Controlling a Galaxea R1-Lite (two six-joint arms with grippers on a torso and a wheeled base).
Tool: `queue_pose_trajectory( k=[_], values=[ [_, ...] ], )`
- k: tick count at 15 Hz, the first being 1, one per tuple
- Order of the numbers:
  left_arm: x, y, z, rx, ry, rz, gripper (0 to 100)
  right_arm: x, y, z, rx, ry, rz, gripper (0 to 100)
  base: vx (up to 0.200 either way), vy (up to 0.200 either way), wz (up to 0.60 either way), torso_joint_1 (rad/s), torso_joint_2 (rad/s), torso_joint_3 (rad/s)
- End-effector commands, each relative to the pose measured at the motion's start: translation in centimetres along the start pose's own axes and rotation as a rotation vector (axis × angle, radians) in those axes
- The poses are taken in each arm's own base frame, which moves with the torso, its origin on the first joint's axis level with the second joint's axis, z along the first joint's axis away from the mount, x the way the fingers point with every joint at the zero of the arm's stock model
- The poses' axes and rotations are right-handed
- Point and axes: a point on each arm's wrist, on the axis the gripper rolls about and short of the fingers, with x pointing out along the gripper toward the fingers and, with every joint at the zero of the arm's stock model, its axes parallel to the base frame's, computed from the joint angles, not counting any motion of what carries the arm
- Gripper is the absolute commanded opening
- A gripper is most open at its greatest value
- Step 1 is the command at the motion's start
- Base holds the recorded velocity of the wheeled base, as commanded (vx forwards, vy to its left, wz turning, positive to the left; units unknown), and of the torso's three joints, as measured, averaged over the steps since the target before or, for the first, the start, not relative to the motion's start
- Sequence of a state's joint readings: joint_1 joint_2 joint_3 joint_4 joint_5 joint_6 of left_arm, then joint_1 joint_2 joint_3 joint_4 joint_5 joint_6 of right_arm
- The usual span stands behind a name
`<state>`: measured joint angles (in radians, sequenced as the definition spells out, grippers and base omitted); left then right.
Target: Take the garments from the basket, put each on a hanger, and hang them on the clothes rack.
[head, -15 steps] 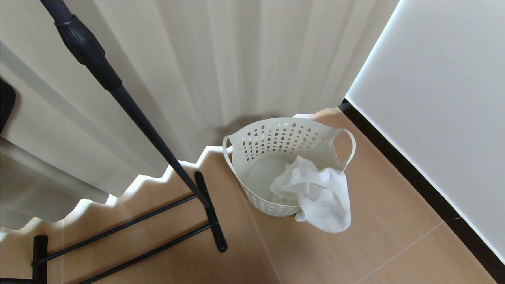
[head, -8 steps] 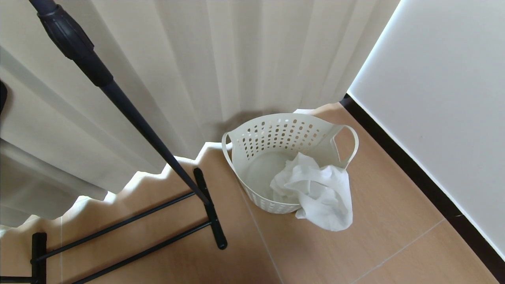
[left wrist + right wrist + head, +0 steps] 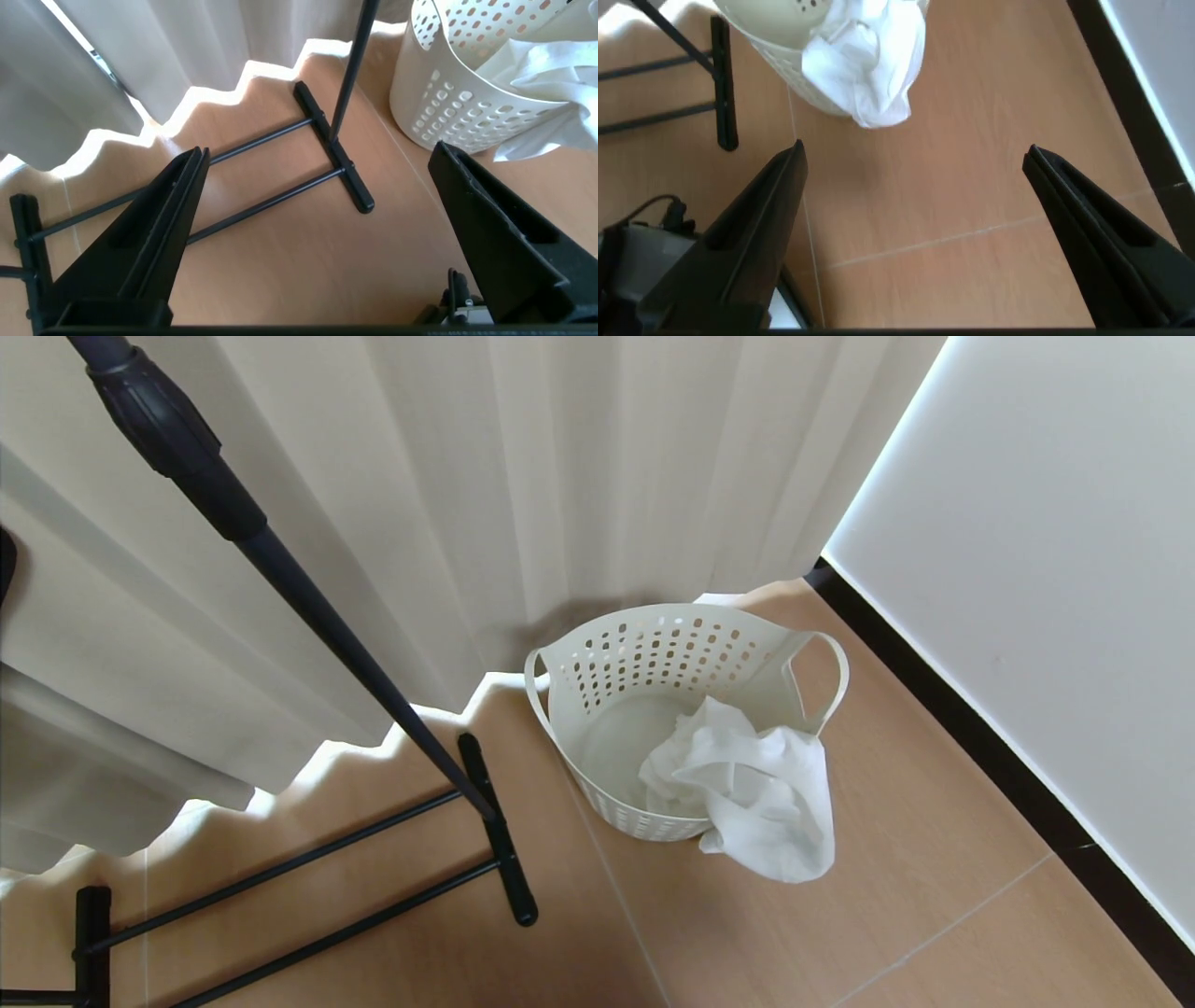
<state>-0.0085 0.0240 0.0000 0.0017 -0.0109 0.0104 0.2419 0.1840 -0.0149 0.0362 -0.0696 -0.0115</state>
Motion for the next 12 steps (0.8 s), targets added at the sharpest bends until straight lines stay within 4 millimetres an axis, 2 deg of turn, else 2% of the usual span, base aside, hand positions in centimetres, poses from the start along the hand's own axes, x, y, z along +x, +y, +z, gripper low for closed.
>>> queue_pose_trajectory(
  k=[1,3,4,5,6,7,8,9,10,11,12],
  values=[
    [-0.1,0.0,0.0,0.000,-0.010,0.003,100,1.7,0.1,2.4,-0.014,0.164,0.008,100,0.000,0.000,0.00,0.000,0.00,0.000],
    [-0.1,0.0,0.0,0.000,-0.012,0.003,100,3.9,0.3,6.0,-0.035,0.199,0.023,100,0.000,0.000,0.00,0.000,0.00,0.000],
    [-0.1,0.0,0.0,0.000,-0.012,0.003,100,4.9,0.4,7.0,-0.069,0.213,0.035,100,0.000,0.000,0.00,0.000,0.00,0.000],
    [-0.1,0.0,0.0,0.000,-0.012,0.003,100,7.8,0.8,9.0,-0.197,0.271,0.070,100,0.000,0.000,0.00,0.000,0.00,0.000],
    [-0.1,0.0,0.0,0.000,-0.012,0.003,100,10.0,1.1,10.1,-0.315,0.317,0.096,100,0.000,0.000,0.00,0.000,0.00,0.000],
    [-0.1,0.0,0.0,0.000,-0.012,0.003,100,10.0,1.1,10.1,-0.315,0.317,0.096,100,0.000,0.000,0.00,0.000,0.00,0.000],
    [-0.1,0.0,0.0,0.000,-0.012,0.003,100,14.4,1.6,12.1,-0.499,0.358,0.134,100,0.000,0.000,0.00,0.000,0.00,0.000],
    [-0.1,0.0,0.0,0.000,-0.012,0.003,100,18.3,2.0,13.1,-0.661,0.369,0.150,100,0.000,0.000,0.00,0.000,0.00,0.000],
    [-0.1,0.0,0.0,0.000,-0.012,0.003,100,20.8,2.3,13.9,-0.832,0.352,0.140,100,0.000,0.000,0.00,0.000,0.00,0.000],
    [-0.1,0.0,0.0,0.000,-0.012,0.003,100,21.9,2.5,14.4,-0.920,0.333,0.127,100,0.000,0.000,0.00,0.000,0.00,0.000],
    [-0.1,0.0,0.0,0.000,-0.012,0.003,100,25.8,4.0,15.7,-1.108,0.283,0.110,100,0.000,0.000,0.00,0.000,0.00,0.000]
  ],
)
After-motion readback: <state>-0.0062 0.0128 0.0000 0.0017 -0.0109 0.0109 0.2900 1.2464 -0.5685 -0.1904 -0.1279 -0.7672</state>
